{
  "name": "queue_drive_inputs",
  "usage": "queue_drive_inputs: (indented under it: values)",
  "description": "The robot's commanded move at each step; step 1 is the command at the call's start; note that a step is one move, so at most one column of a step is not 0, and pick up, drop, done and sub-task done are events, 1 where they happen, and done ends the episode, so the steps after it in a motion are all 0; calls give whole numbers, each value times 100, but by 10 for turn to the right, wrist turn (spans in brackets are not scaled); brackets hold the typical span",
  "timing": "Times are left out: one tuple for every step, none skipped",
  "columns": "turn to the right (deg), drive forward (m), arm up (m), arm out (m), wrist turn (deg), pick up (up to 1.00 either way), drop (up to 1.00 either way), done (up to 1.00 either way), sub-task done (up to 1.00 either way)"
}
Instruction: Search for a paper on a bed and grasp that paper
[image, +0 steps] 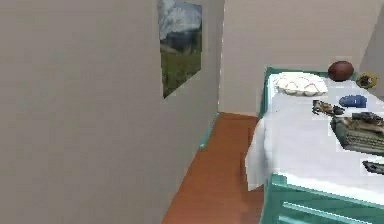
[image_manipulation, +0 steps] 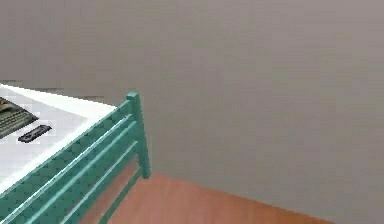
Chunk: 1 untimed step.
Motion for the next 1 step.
queue_drive_inputs:
  values:
    - [180,0,0,0,0,0,0,0,0]
